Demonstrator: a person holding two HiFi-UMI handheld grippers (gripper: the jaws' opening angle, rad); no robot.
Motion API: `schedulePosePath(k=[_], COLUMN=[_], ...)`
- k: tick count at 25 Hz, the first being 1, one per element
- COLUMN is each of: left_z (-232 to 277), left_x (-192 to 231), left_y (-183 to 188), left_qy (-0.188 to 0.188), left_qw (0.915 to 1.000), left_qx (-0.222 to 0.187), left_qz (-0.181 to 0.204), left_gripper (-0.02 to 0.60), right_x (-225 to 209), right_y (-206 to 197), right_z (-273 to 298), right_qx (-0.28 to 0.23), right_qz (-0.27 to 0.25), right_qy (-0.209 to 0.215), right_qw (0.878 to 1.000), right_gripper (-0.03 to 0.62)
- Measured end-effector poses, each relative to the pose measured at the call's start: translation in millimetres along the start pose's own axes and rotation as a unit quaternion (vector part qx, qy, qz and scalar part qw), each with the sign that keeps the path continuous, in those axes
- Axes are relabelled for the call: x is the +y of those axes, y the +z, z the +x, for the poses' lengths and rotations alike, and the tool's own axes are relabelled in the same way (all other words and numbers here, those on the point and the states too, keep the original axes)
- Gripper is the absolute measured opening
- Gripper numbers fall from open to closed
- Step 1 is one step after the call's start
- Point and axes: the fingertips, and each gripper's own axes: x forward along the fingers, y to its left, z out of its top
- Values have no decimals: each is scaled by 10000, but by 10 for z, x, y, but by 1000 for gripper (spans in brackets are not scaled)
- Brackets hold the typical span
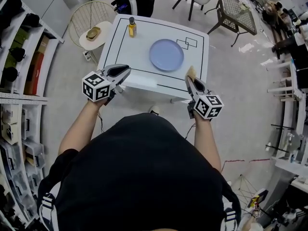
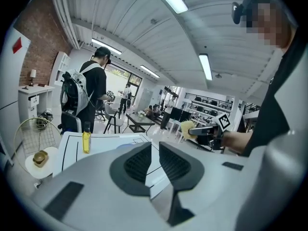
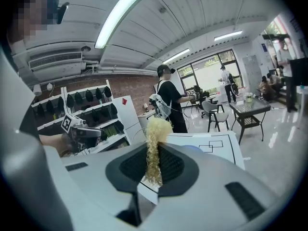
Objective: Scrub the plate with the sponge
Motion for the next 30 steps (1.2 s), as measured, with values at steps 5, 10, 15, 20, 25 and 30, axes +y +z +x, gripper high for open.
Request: schedulePosePath(k=[5, 10, 15, 20, 25, 30], left_z=[151, 266, 472, 683, 842, 882], left_x=[16, 96, 118, 163, 115, 152], left_y=[69, 119, 136, 162, 156, 78], left_qy=[148, 354, 467, 574, 624, 646], left_qw=[9999, 9992, 9985, 9978, 9973, 9971], left_qx=[-21, -102, -155, -171, -183, -91], left_qz=[-77, -150, -237, -268, -328, -403], left_gripper=[55, 55, 55, 55, 55, 55], right_x=[-191, -346, -554, -744, -859, -844], right_y=[126, 242, 330, 368, 342, 347], right_z=[129, 272, 381, 518, 585, 637], right_qx=[55, 79, 140, 200, 342, 384], right_qz=[-61, -145, -233, -288, -306, -316], right_qy=[204, 407, 560, 726, 877, 960], right_qw=[9998, 9990, 9981, 9967, 9951, 9941], right_gripper=[35, 35, 35, 35, 35, 35])
